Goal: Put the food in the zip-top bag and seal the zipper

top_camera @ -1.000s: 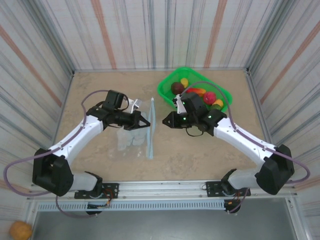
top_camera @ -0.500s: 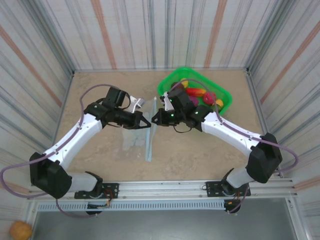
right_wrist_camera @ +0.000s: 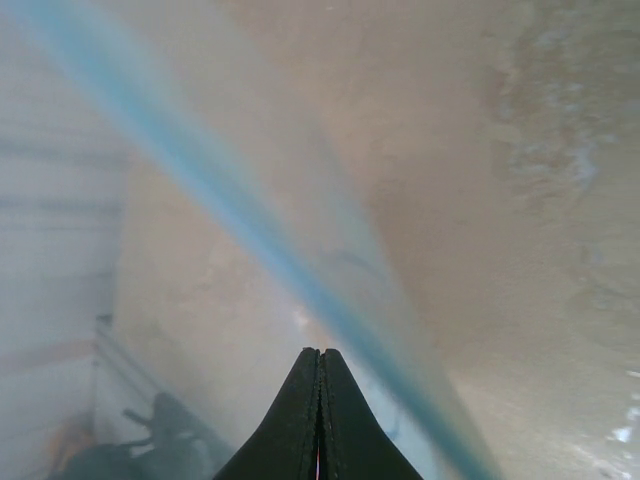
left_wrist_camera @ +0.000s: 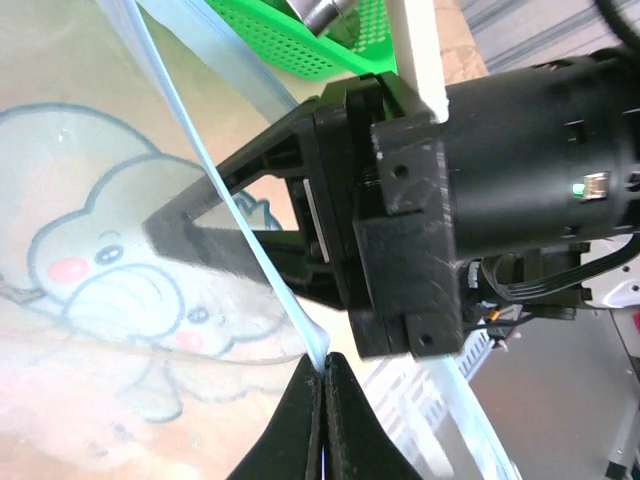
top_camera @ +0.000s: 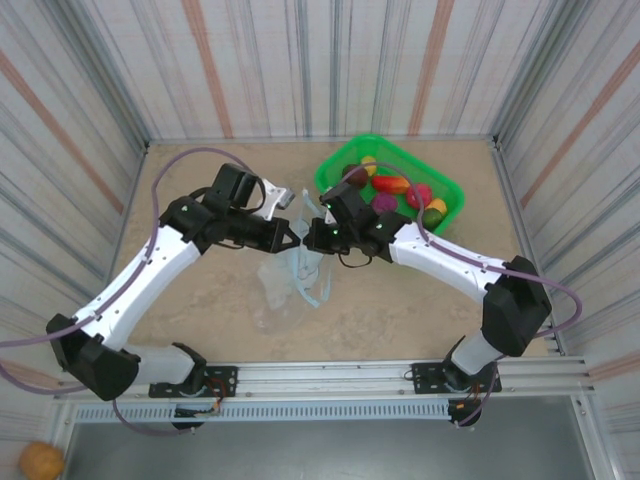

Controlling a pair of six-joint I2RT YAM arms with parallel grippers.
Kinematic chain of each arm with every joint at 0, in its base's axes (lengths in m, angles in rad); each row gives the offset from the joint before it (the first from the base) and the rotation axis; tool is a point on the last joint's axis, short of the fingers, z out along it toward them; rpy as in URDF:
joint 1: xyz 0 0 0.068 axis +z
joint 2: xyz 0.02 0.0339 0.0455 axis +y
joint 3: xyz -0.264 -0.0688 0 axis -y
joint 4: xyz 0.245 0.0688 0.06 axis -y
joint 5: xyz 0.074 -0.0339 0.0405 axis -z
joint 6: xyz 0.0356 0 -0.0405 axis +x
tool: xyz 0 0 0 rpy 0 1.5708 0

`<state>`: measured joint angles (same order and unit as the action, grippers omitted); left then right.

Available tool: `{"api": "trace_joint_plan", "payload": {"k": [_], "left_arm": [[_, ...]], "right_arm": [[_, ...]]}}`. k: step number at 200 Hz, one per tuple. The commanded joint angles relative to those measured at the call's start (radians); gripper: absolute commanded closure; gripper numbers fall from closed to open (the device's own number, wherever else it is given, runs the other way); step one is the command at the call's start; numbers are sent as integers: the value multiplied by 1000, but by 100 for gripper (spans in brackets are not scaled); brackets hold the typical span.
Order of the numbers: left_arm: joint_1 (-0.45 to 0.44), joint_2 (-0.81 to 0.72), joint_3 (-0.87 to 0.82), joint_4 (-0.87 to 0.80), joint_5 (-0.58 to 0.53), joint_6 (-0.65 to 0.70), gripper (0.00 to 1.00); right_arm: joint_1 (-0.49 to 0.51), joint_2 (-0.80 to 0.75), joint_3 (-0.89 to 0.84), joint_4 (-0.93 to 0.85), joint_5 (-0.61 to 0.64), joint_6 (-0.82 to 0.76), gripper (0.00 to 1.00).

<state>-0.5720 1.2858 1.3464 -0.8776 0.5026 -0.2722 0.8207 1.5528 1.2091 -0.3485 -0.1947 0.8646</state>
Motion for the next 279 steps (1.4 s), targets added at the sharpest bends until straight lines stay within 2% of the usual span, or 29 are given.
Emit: {"api": "trace_joint_plan", "payload": {"k": [1,35,65,84,107,144,201,233,238,242,250,260,272,279], "left_arm": [[21,-53,37,-48,-76,24,100],[40,-58,72,-93,-146,43,100],[39,-36,114,-121,-163,50,100],[30,-8,130,-128,-100,43,100],[-22,22,141,-125,-79,50,100],[-38,40,144,-81,-56,27,100],[-40,41,160,-36,-10,-1,100],[-41,20,149,-23,-27,0,100],[-40,17,147,-21,-24,-1,100],[-40,17,146,-19,-24,-2,100],[-40,16,143,-20,-24,-2,100],[-41,17,142,-19,-20,-1,100],[-40,17,138,-19,-25,1,100],[-40,17,136,-19,-28,1,100]], "right_arm": [[2,-53,-37,-54,101,8,94],[3,-81,-46,-130,201,-36,93],[0,-91,-50,-136,236,-52,88],[1,-83,-34,-112,197,-66,86],[25,-80,-25,-3,99,-89,85],[76,3,76,-45,125,-127,100],[103,102,125,-63,111,-113,100],[92,122,106,-40,78,-71,100],[92,121,99,-25,69,-65,93],[91,119,95,-13,62,-60,84],[90,114,84,14,55,-51,55],[91,101,70,45,51,-41,31],[90,88,55,78,46,-35,14],[89,82,52,88,39,-34,7]]}}
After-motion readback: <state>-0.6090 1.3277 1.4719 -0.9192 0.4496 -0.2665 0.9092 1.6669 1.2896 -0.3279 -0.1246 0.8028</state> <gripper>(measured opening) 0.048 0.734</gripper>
